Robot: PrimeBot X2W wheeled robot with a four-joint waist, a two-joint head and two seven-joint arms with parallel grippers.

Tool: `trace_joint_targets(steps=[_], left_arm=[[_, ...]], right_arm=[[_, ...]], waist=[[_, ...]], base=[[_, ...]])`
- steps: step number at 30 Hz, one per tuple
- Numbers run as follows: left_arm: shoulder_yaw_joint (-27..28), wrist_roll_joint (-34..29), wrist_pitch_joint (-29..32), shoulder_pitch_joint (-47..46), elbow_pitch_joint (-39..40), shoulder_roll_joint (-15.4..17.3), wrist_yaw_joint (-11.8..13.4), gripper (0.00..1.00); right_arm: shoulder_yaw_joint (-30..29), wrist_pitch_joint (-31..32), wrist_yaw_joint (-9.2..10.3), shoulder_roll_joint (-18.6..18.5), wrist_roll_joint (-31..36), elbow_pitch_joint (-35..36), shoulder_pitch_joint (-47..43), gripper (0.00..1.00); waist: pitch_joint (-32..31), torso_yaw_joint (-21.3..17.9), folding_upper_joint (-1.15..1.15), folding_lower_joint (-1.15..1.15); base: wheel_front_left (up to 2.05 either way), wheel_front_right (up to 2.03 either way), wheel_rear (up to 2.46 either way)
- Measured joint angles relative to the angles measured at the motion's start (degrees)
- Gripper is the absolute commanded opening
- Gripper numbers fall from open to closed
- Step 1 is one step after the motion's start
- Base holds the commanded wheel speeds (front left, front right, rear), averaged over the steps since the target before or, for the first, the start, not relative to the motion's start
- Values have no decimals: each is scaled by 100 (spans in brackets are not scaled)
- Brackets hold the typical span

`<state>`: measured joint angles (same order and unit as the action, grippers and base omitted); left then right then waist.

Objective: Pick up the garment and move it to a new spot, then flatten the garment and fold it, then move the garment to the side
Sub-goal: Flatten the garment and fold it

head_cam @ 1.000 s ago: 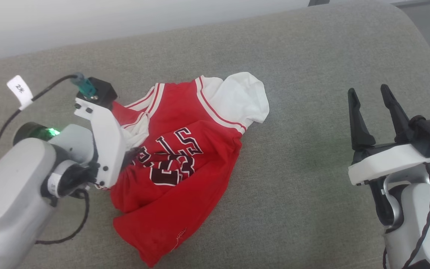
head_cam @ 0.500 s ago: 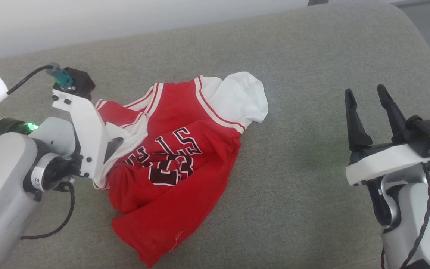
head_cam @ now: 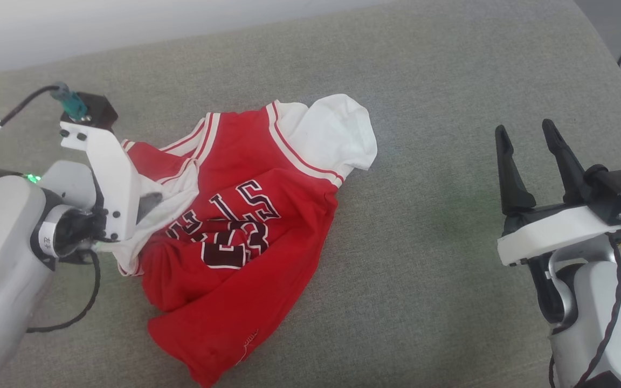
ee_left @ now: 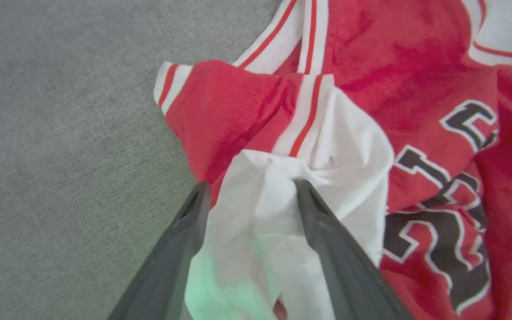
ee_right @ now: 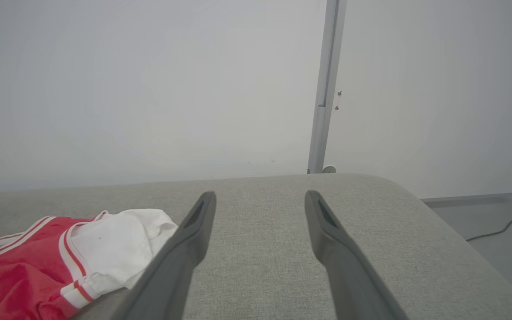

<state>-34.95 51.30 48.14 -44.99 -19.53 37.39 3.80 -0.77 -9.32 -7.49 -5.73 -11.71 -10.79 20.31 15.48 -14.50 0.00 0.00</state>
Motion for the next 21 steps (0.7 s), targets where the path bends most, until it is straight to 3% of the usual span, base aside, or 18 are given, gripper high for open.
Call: trace_joint_targets(steps=[12, 21], left_arm=[[12, 77, 37, -124, -158, -105, -18, 0], [394, 162, -192, -38, 230, 315, 275, 0]], right_arm=[[-88, -11, 0, 19, 27, -11, -1, 100], [-151, -7, 0, 12, 62, -2, -34, 100]], waist=[[19, 83, 0, 0], [-73, 260, 0, 0]], base=[[0, 0, 0], [0, 0, 0]])
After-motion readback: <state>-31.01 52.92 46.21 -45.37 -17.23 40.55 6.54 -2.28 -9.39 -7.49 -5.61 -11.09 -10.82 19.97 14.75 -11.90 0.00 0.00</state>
